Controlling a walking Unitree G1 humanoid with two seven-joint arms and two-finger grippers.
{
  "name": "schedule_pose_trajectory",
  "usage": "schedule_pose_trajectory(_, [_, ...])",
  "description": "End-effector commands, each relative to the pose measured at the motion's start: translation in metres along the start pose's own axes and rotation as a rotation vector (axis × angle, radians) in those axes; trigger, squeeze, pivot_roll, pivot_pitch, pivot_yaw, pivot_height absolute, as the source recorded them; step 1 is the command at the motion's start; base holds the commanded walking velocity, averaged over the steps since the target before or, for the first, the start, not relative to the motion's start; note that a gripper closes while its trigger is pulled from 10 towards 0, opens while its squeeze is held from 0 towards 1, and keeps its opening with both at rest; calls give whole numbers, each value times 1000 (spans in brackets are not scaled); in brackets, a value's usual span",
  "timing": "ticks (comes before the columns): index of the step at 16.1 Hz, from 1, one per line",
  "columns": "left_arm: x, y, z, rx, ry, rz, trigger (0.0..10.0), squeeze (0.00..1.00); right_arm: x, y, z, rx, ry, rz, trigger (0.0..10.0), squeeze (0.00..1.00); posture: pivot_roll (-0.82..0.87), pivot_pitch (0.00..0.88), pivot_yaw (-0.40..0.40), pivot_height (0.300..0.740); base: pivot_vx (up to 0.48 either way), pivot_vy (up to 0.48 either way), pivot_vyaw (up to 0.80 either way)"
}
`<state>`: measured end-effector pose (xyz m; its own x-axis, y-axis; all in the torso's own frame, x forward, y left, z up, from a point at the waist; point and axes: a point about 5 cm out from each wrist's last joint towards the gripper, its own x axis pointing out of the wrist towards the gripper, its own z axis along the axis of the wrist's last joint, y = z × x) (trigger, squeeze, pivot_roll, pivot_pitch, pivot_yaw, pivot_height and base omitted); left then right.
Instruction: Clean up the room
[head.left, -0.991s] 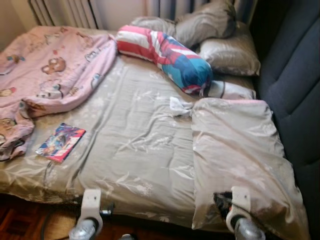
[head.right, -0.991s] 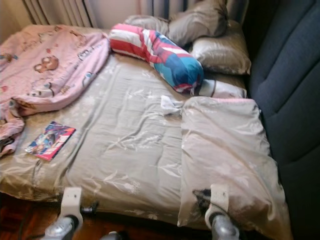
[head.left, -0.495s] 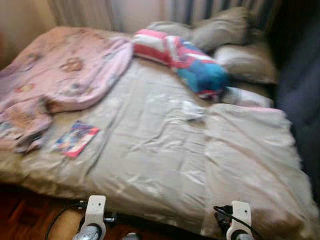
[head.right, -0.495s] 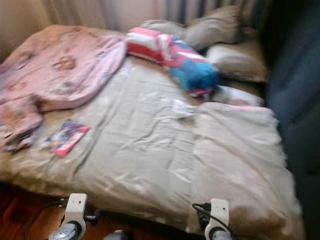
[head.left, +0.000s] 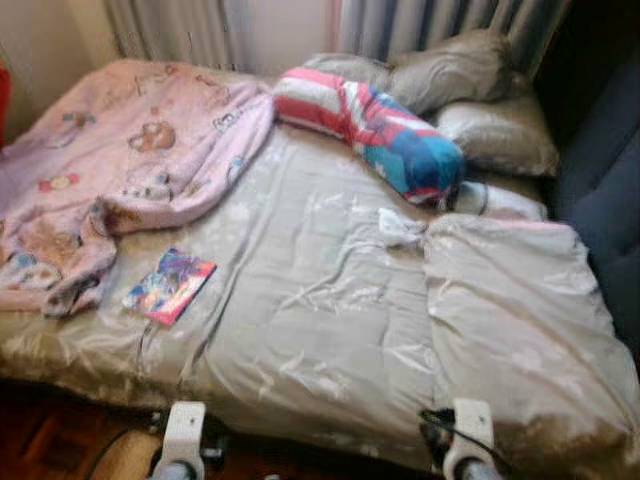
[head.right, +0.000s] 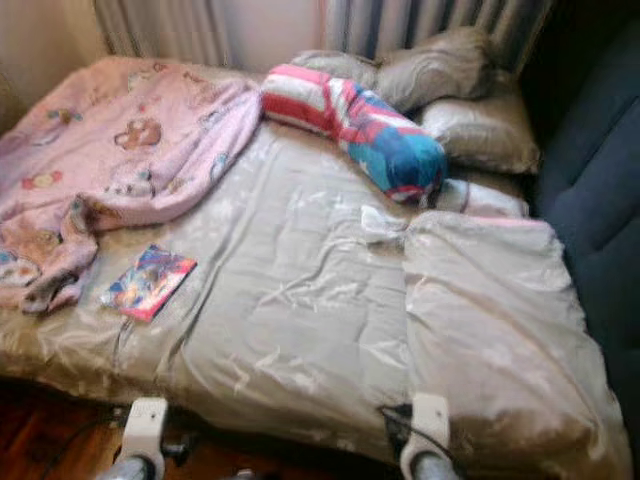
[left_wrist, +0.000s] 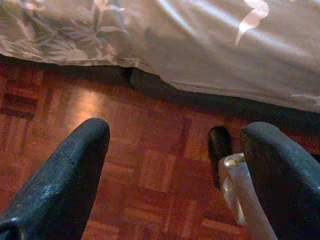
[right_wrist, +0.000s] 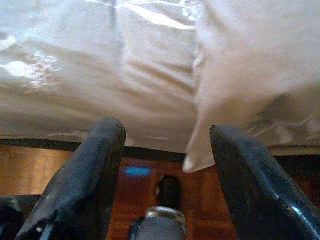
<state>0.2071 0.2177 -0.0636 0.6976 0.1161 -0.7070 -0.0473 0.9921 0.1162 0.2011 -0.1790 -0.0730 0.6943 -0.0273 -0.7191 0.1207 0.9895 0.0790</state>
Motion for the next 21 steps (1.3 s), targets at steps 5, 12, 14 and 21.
schedule_pose_trajectory(5, [-4,-6,-16,3,57,-11,10000,0,-3,-8,-9,-22,36,-14,10000,0,131,139,-31,740,0,450,0])
schedule_pose_trajectory(12, [-4,-7,-18,6,64,-18,10000,0,-6,-12,-19,-27,73,-30,10000,0,130,127,-29,740,0,480,0])
schedule_pose_trajectory(14, [-4,-6,-17,9,63,-18,10000,0,-6,-12,-20,-25,79,-29,10000,0,129,129,-26,740,0,480,0])
schedule_pose_trajectory(21, [-3,-1,-13,-2,53,0,10000,0,-6,-14,-18,-5,77,-44,10000,0,133,164,-24,740,0,480,0])
